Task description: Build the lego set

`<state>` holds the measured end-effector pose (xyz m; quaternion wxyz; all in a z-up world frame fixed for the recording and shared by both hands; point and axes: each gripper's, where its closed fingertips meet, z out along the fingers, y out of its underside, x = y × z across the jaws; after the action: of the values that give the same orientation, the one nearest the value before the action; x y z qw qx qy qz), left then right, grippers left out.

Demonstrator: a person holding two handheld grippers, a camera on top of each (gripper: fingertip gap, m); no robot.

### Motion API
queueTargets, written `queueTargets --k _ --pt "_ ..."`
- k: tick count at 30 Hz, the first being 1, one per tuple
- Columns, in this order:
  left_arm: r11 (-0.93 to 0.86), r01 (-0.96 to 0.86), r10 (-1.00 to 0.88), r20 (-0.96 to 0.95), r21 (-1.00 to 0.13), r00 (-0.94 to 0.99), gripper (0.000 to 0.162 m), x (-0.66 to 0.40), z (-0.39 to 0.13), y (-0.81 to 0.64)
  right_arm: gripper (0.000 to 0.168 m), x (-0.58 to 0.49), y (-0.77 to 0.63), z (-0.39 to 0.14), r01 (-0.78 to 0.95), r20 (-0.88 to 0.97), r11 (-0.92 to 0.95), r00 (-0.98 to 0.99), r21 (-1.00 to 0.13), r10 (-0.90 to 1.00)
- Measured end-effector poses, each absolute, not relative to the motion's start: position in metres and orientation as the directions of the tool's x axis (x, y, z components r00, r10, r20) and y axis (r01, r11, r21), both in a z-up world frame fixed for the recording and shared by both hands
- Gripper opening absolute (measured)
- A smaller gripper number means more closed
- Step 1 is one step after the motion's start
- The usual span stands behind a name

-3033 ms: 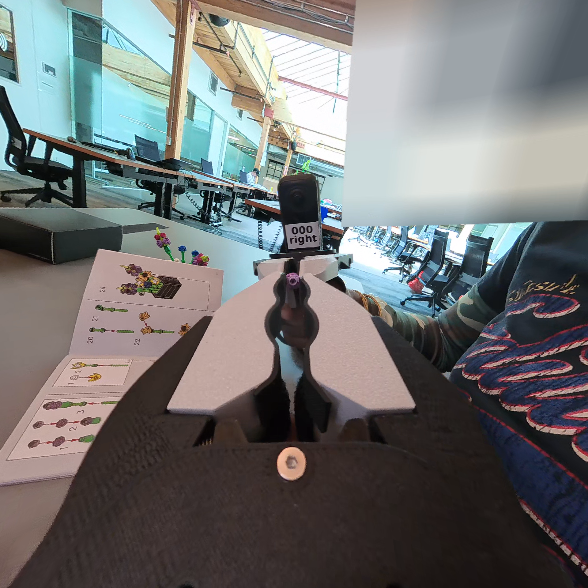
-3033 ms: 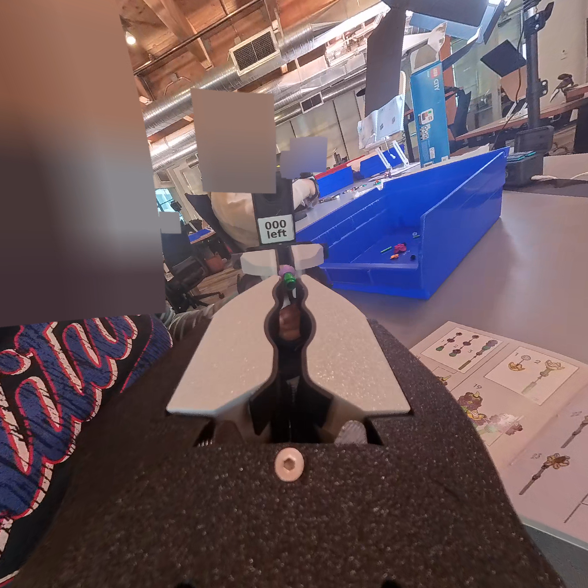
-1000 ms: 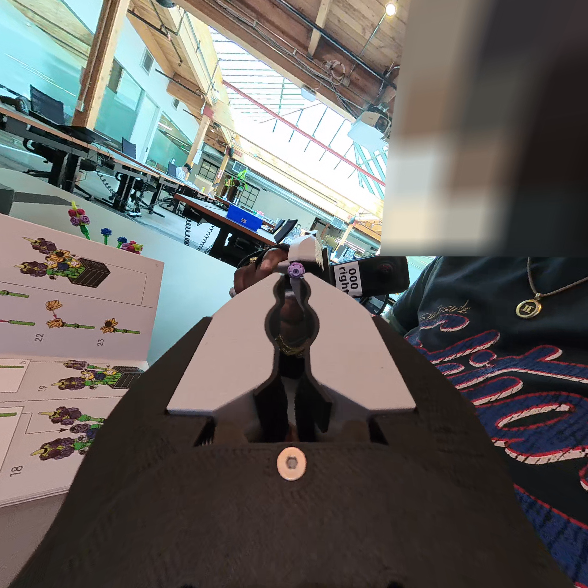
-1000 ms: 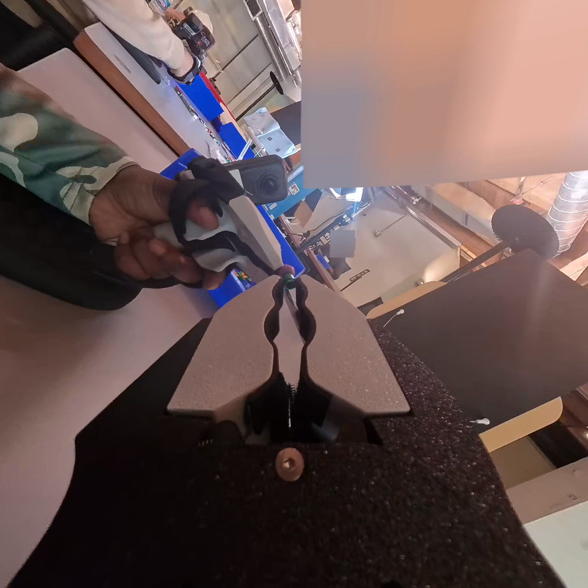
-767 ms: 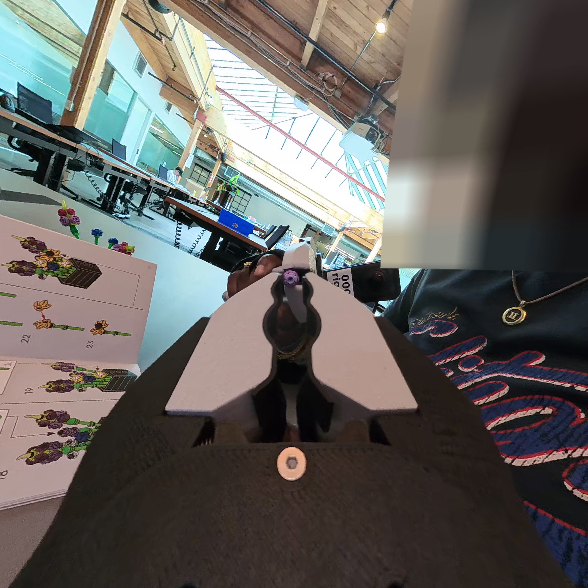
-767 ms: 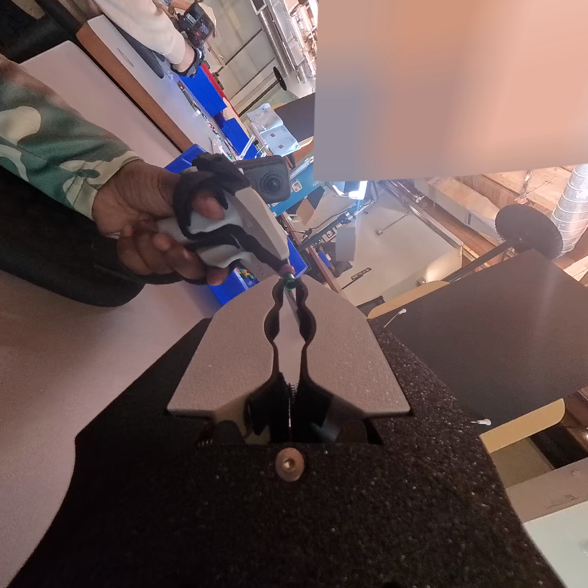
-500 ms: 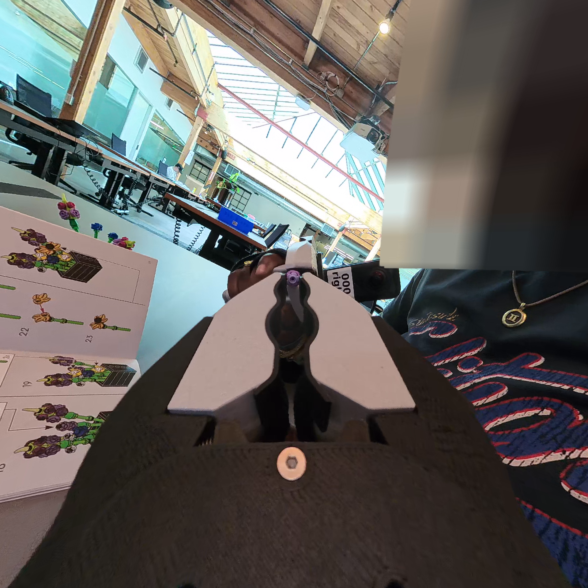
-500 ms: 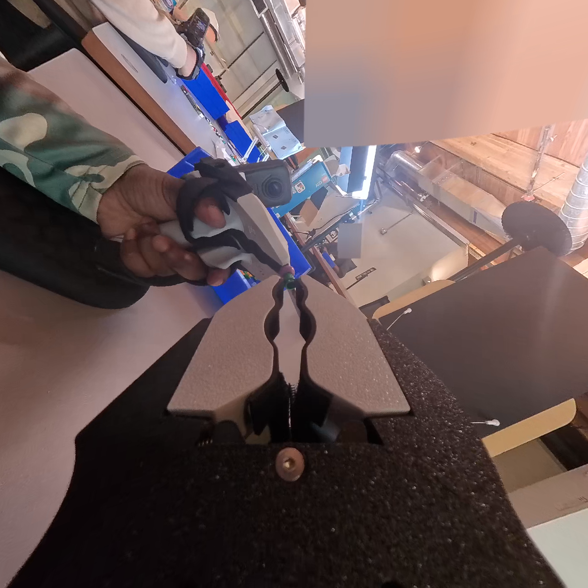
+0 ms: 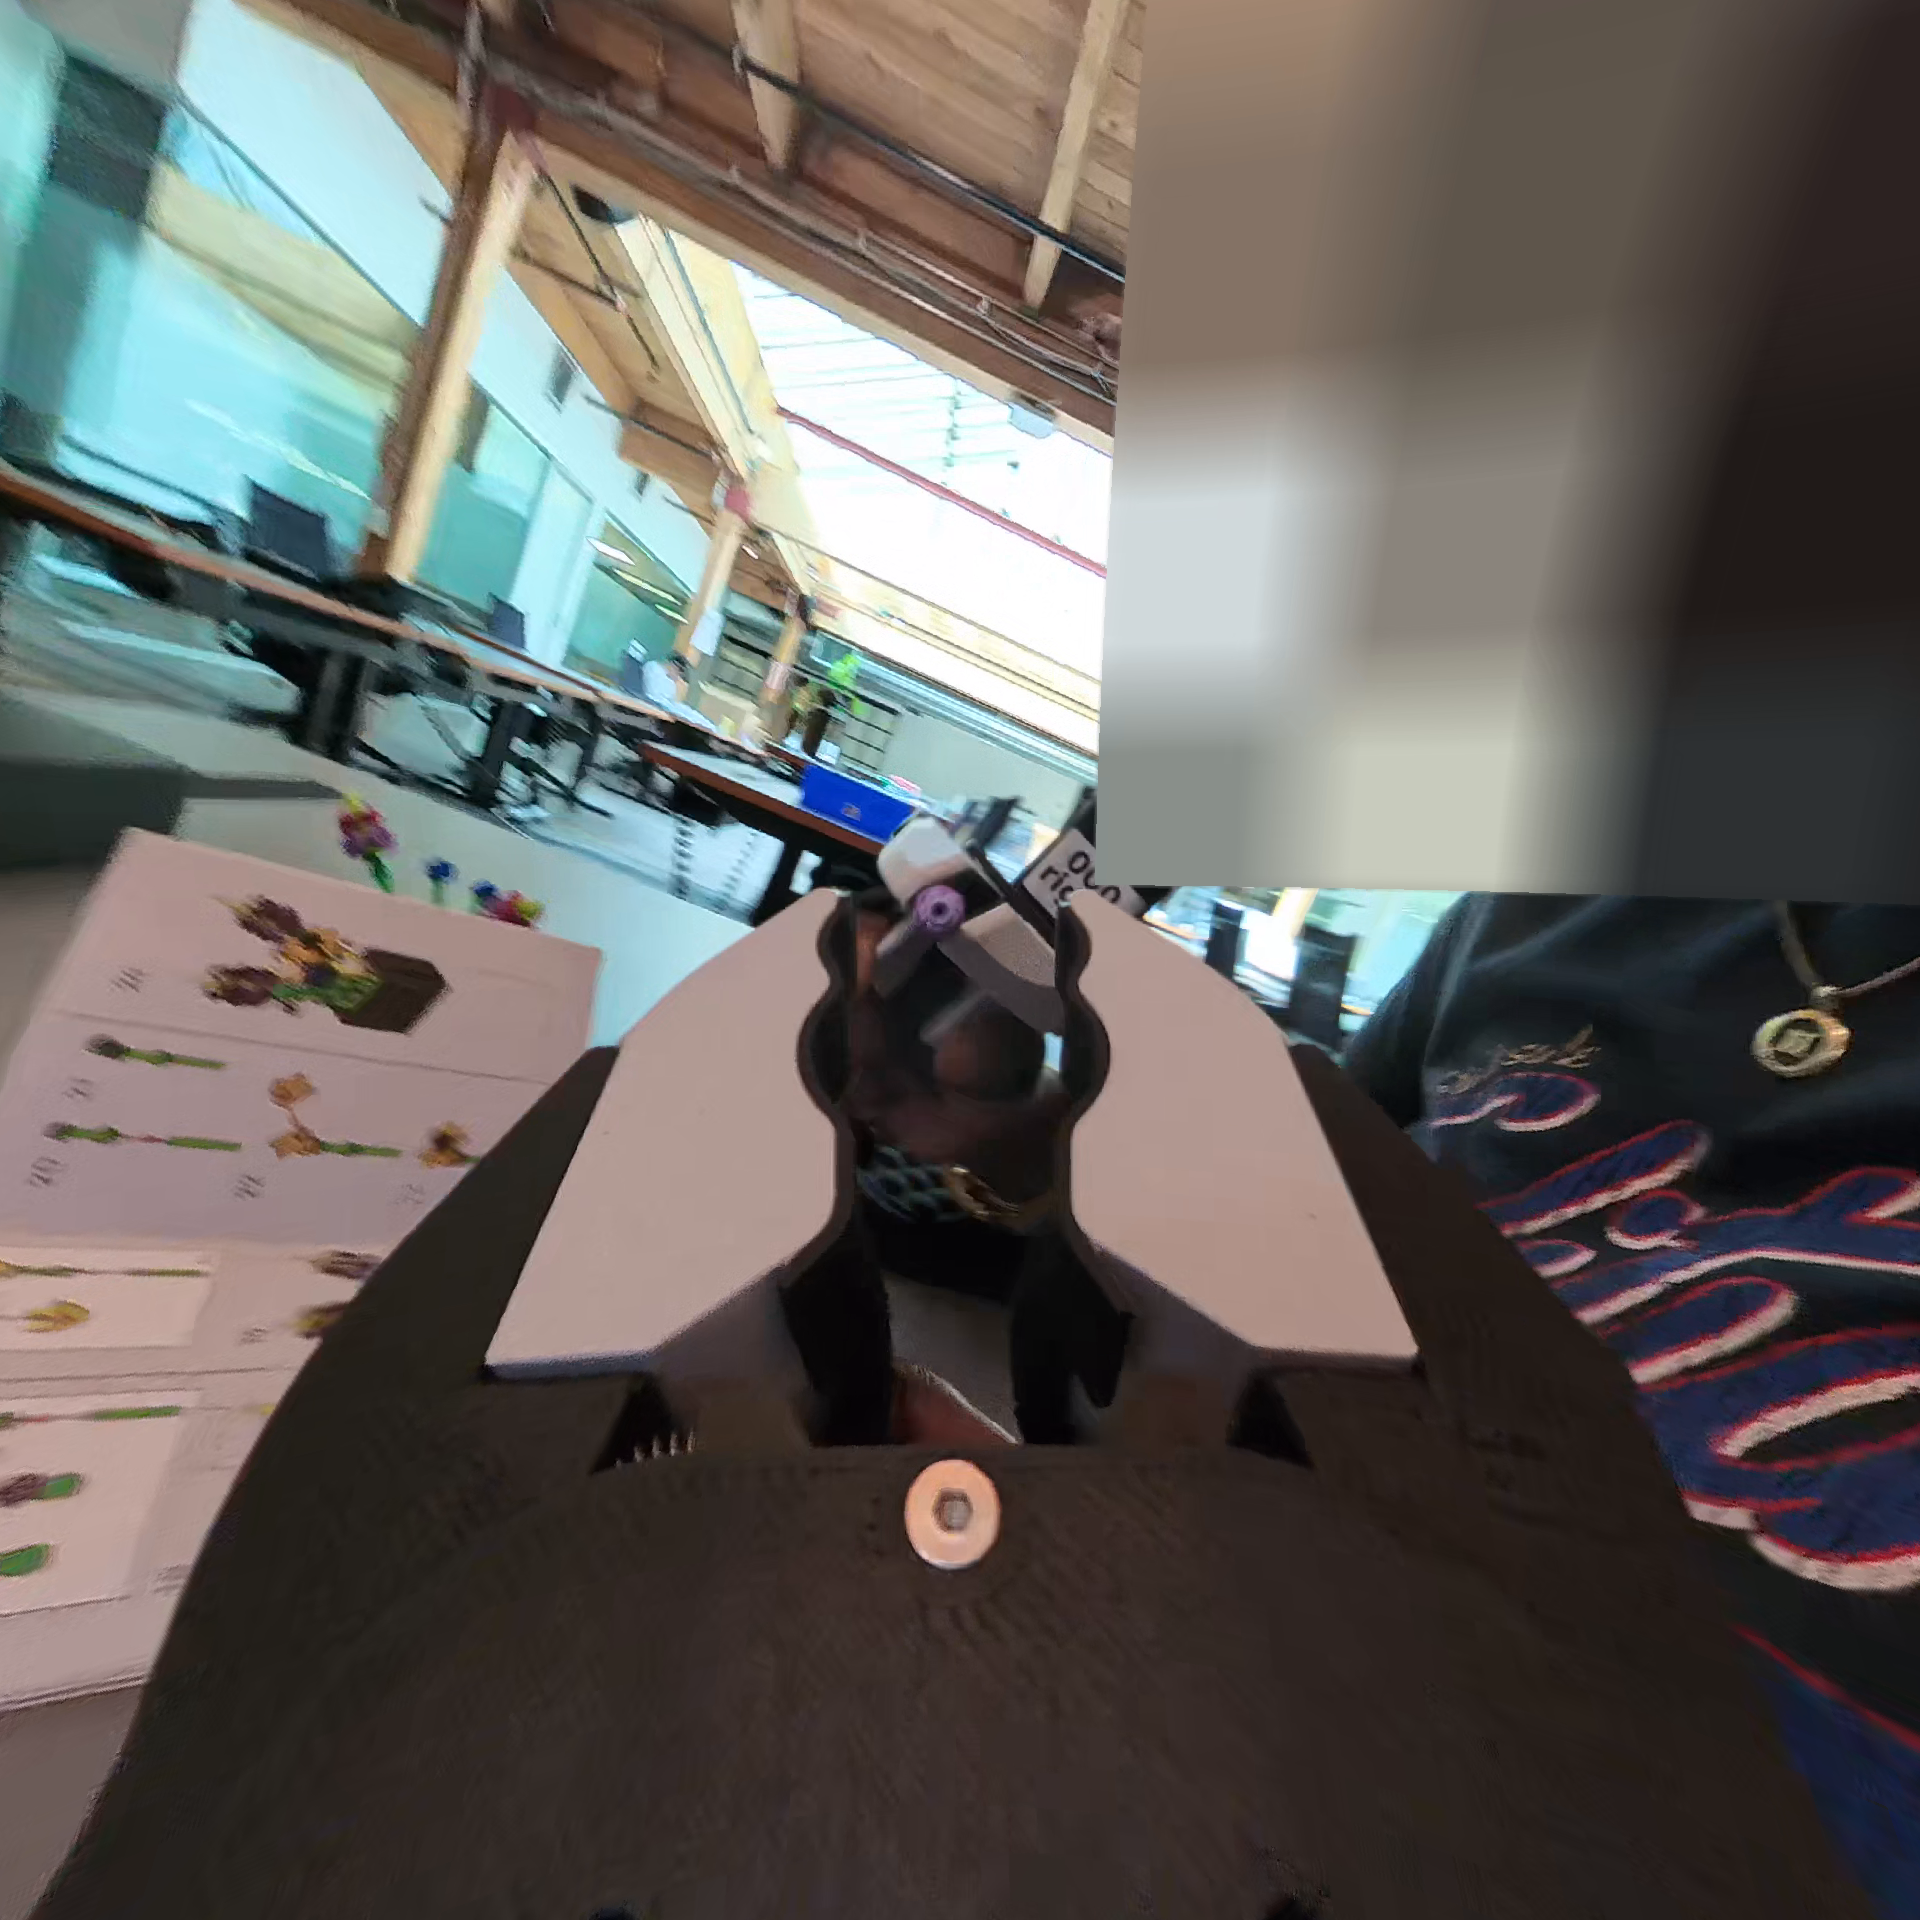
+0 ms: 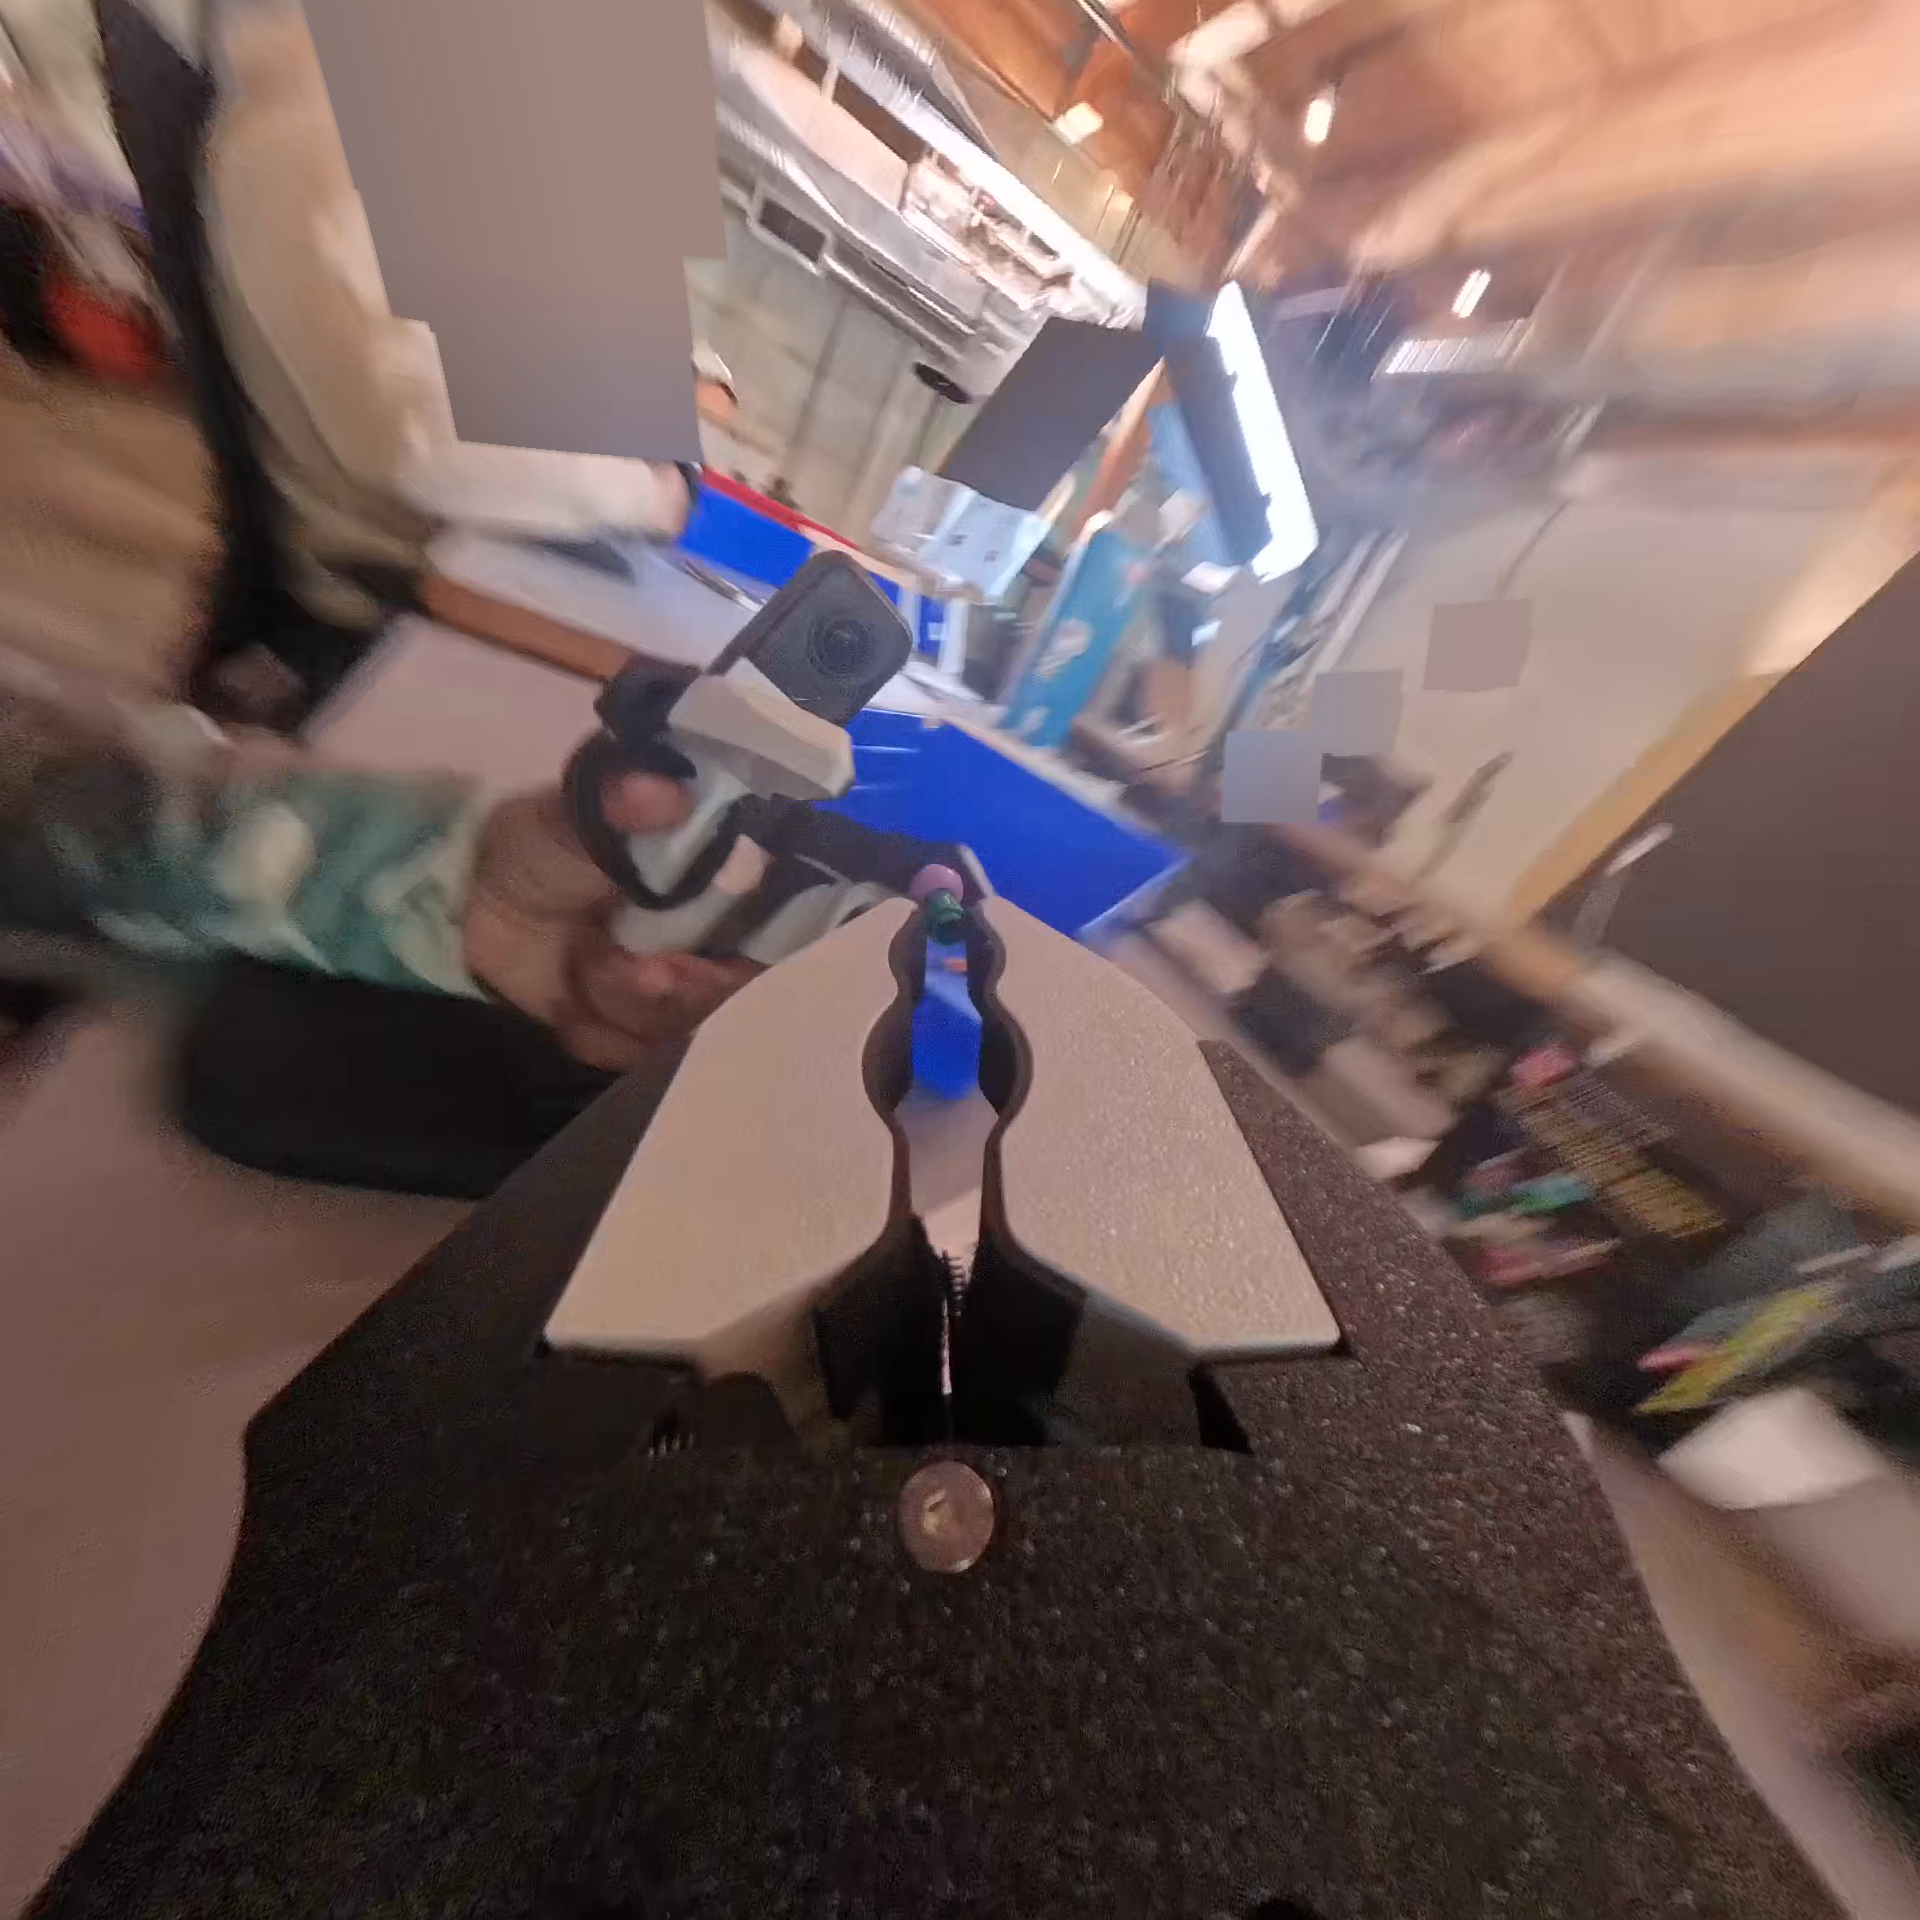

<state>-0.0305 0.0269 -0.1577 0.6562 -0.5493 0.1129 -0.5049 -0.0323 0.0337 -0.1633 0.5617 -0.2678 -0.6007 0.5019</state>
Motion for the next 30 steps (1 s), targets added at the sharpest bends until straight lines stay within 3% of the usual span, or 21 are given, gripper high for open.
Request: queueTargets --k 2,3,5,7,11,12,14,15,30 --pt "0.018 0.502 -0.757 0.316 -0.865 0.572 0.037 -0.039 -0.152 0.027 0.007 -0.03 0.036 -0.164 -0.162 0.032 -0.045 -0.443 -0.986 0.896" --pt "0.085 0.481 -0.744 0.265 -0.873 0.614 0.037 -0.042 -0.149 0.024 0.007 -0.025 0.035 -0.159 -0.118 -0.147 -0.254 -0.559 -0.96 0.816" --pt "0.187 0.441 -0.719 0.183 -0.878 0.67 0.035 -0.045 -0.142 0.019 0.007 -0.015 0.041 -0.146 -0.008 -0.403 -0.58 -0.711 -0.815 0.577" --pt "0.235 0.399 -0.693 0.135 -0.886 0.708 0.036 -0.046 -0.141 0.017 0.007 -0.01 0.05 -0.139 0.02 -0.472 -0.707 -0.758 -0.707 0.451" --pt "0.286 0.297 -0.616 0.062 -0.911 0.785 0.036 -0.048 -0.144 0.02 0.007 -0.016 0.048 -0.146 0.037 -0.484 -0.671 -0.722 -0.741 0.495" --pt "0.315 0.272 -0.603 0.03 -0.909 0.797 0.031 -0.048 -0.142 0.018 0.007 -0.016 0.047 -0.147 0.039 -0.481 -0.662 -0.72 -0.748 0.501" --pt "0.381 0.233 -0.641 -0.074 -0.895 0.764 0.003 -0.037 -0.137 0.003 0.007 -0.015 0.047 -0.145 0.039 -0.484 -0.673 -0.725 -0.739 0.489" --pt "0.409 0.223 -0.657 -0.116 -0.885 0.745 0.0 -0.032 -0.134 -0.004 0.007 -0.014 0.049 -0.144 0.04 -0.49 -0.686 -0.729 -0.727 0.477" --pt "0.293 0.328 -0.769 -0.017 -0.898 0.639 0.008 -0.026 -0.137 -0.006 0.007 -0.013 0.081 -0.144 -0.014 -0.563 -0.791 -0.695 -0.611 0.447"
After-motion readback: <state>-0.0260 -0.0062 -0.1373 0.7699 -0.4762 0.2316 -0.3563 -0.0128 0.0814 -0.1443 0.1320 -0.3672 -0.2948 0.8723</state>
